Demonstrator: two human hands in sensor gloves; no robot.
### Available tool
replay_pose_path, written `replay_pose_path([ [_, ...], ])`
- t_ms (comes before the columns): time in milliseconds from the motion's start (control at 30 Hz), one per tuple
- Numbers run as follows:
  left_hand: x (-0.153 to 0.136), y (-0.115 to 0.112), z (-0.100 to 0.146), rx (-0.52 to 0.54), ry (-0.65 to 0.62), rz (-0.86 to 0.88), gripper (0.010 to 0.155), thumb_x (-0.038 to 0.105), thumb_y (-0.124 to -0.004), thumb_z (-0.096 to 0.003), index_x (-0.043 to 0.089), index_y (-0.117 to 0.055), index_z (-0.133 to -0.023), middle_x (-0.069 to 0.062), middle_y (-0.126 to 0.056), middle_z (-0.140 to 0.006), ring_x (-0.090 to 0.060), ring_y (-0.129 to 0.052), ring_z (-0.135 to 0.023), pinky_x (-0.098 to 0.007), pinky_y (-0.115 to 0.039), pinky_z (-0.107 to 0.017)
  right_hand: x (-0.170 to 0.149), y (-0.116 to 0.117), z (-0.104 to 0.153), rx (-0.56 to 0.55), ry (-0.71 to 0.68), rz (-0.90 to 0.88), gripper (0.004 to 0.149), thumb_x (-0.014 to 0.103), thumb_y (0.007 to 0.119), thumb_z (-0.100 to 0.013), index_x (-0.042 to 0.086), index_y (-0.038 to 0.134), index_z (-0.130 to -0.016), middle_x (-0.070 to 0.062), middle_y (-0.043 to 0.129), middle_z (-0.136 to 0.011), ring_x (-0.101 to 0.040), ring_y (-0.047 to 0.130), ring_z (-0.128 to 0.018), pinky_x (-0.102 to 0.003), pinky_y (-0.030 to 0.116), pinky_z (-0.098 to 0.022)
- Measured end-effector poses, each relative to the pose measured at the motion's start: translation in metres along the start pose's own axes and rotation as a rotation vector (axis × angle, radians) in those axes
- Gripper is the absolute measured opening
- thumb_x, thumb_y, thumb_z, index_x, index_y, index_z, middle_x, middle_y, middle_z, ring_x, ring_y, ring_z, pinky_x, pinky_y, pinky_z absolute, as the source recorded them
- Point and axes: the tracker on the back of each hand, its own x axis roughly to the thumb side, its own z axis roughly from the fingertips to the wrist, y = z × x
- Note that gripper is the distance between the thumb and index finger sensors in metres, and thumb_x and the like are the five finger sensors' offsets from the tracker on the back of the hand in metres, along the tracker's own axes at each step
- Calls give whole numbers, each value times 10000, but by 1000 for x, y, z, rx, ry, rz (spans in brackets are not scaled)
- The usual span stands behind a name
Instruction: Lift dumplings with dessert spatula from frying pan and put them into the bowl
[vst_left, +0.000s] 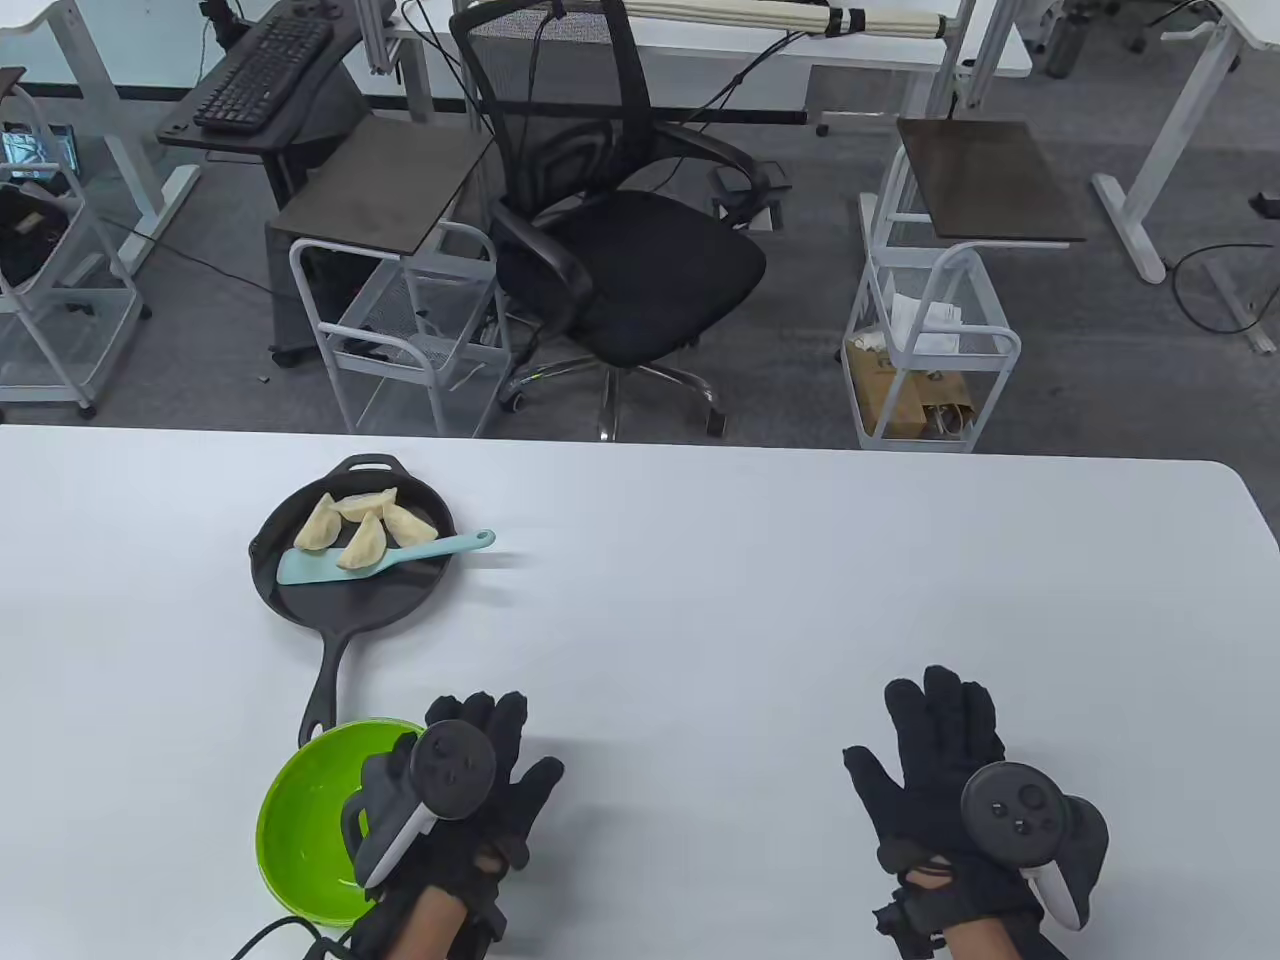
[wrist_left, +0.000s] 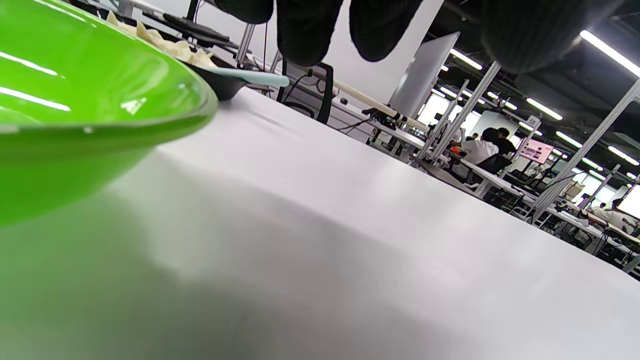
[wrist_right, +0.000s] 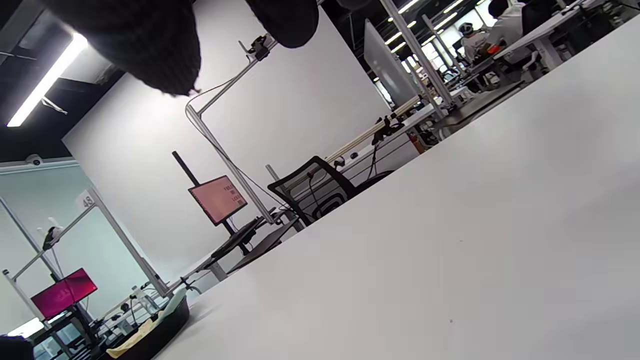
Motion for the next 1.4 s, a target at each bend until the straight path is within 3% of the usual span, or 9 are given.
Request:
replay_pose_path([
  [333, -10, -1, 1, -31, 10, 32, 803, 684, -776, -416, 367, -535, -1113, -33, -546, -1225, -358, -386, -1140, -639, -271, -769, 7, 20, -2, 20, -59, 77, 726, 485, 765, -557, 135, 448, -1109, -216, 165, -1153, -590, 34, -997, -725, 126, -718],
  [800, -14, -1, -2, -42, 48, 20, 850, 595, -918, -385, 335, -547, -1105, -24, -577, -1214, -364, -441, -1135, -638, -277, -770, 4, 22, -2, 50, -44, 115, 728, 487, 764, -558, 141, 443, -1113, -211, 142, -1151, -579, 0, -990, -720, 99, -713],
  [1400, -48, 30, 1, 37, 234, 56, 803, 503, -950, -404, 327, -587, -1098, -19, -641, -1191, -345, -608, -1090, -619, -388, -770, 2, 25, -1, 77, -31, 141, 724, 481, 760, -562, 134, 444, -1113, -229, 135, -1144, -591, 3, -982, -722, 101, -710],
])
